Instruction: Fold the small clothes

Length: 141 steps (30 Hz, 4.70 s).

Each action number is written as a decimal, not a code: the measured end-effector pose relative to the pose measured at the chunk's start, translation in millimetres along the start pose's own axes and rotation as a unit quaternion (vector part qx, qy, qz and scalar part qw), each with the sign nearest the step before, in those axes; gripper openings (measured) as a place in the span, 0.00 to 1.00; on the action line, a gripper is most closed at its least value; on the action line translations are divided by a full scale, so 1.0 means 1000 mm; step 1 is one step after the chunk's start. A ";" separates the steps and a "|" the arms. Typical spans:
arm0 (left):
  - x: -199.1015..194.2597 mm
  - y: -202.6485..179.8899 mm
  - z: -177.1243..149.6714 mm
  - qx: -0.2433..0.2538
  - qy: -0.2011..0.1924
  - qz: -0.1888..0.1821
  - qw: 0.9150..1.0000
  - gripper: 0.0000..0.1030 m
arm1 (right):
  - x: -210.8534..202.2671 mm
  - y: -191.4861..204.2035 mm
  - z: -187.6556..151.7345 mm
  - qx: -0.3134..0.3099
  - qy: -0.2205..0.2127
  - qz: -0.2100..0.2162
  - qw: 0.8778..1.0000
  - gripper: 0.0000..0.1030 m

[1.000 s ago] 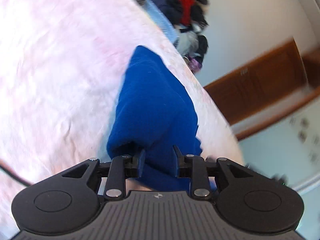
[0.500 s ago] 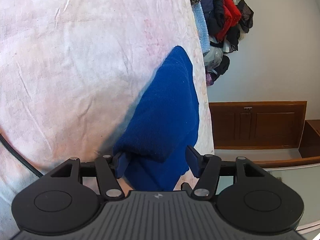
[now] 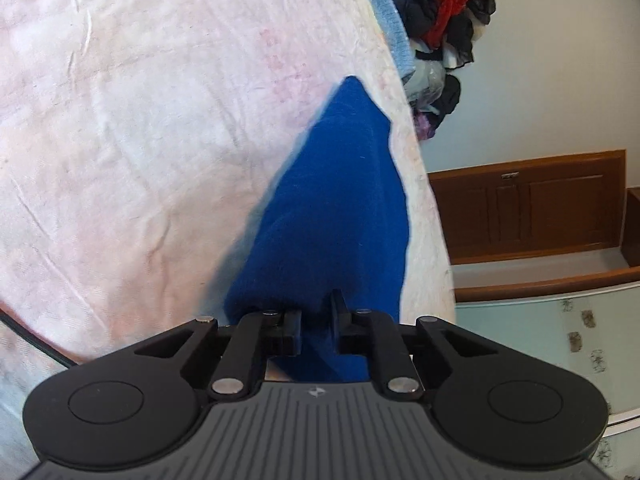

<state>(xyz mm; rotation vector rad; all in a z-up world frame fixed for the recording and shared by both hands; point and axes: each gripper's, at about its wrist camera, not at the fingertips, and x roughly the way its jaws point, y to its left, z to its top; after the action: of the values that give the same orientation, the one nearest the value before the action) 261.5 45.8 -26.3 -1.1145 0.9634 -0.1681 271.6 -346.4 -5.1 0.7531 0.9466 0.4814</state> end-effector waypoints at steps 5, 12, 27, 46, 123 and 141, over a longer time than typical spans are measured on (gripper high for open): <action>0.010 0.015 0.002 -0.018 0.007 0.029 0.999 0.10 | 0.014 -0.020 -0.013 0.032 0.007 0.004 0.999 0.10; -0.004 -0.004 -0.001 0.056 0.088 0.057 0.993 0.10 | 0.002 -0.010 0.011 0.034 0.004 -0.017 0.999 0.45; 0.090 -0.105 -0.064 0.567 -0.102 0.221 0.787 0.70 | 0.144 0.076 0.131 -0.137 -0.003 -0.089 0.987 0.58; 0.068 -0.103 -0.051 0.535 -0.095 0.224 0.809 0.70 | 0.102 0.072 0.094 -0.152 -0.049 -0.061 0.985 0.64; -0.005 -0.053 0.055 0.323 0.058 0.109 0.938 0.65 | 0.009 0.003 -0.001 0.012 -0.012 0.033 0.999 0.69; 0.086 -0.113 0.007 0.515 -0.003 0.139 0.846 0.78 | 0.123 0.022 0.130 -0.085 -0.031 -0.094 0.991 0.14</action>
<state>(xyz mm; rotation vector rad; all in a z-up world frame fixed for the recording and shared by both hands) 355.9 -51.5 17.9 0.0232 0.8298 -0.3862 444.8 -297.1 -8.3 0.5155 0.8969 0.3662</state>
